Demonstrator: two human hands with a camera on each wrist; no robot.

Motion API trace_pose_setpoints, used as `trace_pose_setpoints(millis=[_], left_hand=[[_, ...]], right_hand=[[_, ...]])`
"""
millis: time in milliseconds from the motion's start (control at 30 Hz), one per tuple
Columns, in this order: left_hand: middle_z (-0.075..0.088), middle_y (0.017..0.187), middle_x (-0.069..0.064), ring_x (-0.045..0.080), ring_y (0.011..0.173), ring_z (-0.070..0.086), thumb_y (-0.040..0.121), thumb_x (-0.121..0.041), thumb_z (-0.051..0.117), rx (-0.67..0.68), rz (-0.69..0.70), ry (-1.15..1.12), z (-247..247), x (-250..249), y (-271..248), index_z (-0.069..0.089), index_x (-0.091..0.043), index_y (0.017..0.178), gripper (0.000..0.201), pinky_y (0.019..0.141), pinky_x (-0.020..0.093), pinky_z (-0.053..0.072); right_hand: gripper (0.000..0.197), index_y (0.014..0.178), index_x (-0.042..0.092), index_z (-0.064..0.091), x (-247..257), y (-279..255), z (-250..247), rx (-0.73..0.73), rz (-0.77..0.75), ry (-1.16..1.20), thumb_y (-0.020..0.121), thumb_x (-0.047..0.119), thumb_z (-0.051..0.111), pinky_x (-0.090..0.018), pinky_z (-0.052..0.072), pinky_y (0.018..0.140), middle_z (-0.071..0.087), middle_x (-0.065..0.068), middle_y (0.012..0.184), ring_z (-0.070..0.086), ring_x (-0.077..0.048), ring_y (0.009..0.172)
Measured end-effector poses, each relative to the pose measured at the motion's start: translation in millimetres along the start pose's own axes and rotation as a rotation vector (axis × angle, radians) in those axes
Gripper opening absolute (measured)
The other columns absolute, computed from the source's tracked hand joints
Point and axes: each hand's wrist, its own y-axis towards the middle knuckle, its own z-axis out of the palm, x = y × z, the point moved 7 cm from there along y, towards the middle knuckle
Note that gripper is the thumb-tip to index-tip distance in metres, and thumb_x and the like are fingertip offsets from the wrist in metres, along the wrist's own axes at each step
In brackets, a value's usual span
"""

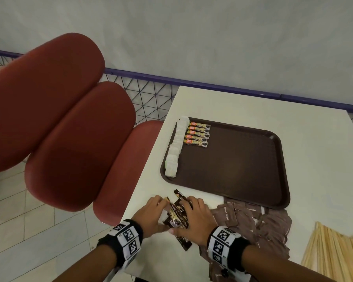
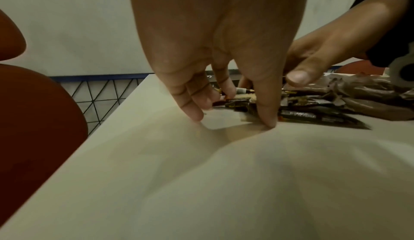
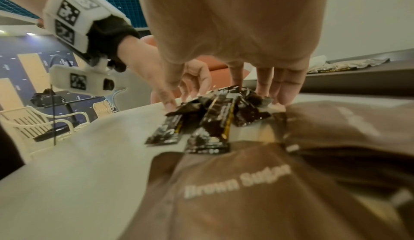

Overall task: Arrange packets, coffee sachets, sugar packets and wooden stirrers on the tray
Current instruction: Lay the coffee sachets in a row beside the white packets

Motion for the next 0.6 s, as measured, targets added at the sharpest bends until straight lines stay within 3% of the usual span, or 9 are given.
trace_pose_setpoints(millis=[100,200,367,467,600], left_hand=[[0.039,0.122,-0.006,0.005,0.103,0.034,0.077,-0.033,0.071,-0.013,-0.012,0.001,0,1,7,0.046,-0.021,0.116,0.048,0.083,0.019,0.039],[0.036,0.126,-0.006,0.008,0.11,0.035,0.073,-0.031,0.074,-0.048,-0.028,-0.021,1,1,9,0.045,-0.022,0.116,0.053,0.088,0.021,0.043],[0.029,0.139,-0.006,0.014,0.125,0.03,0.074,-0.028,0.074,-0.083,-0.043,-0.087,1,0,11,0.031,-0.023,0.136,0.075,0.103,0.022,0.036],[0.037,0.137,-0.003,0.013,0.122,0.035,0.08,-0.023,0.069,-0.088,-0.036,-0.136,2,-5,12,0.033,-0.019,0.136,0.067,0.102,0.018,0.033],[0.04,0.132,0.0,0.013,0.12,0.04,0.084,-0.017,0.064,-0.105,-0.037,-0.143,3,-7,16,0.04,-0.015,0.131,0.053,0.099,0.014,0.031]], right_hand=[[0.096,0.135,0.025,0.028,3,-2,6,0.011,0.018,-0.046,0.058,0.078,0.046,-0.038,0.029,0.105,0.029,-0.001,0.138,0.03,-0.022,0.124],[0.086,0.135,0.021,0.027,7,-2,10,0.013,0.022,-0.09,0.066,0.058,0.061,-0.04,0.031,0.104,0.028,-0.006,0.14,0.031,-0.026,0.124],[0.073,0.137,0.018,0.028,10,2,5,-0.019,0.051,-0.029,0.072,0.036,0.058,-0.035,0.033,0.102,0.031,-0.004,0.138,0.034,-0.024,0.122],[0.073,0.138,0.017,0.026,14,7,4,-0.026,0.049,-0.006,0.075,0.034,0.058,-0.034,0.036,0.098,0.033,-0.004,0.135,0.035,-0.023,0.121],[0.085,0.146,0.014,0.011,20,12,5,0.001,0.04,0.018,0.078,0.028,0.061,-0.033,0.038,0.102,0.031,-0.006,0.137,0.032,-0.023,0.125]])
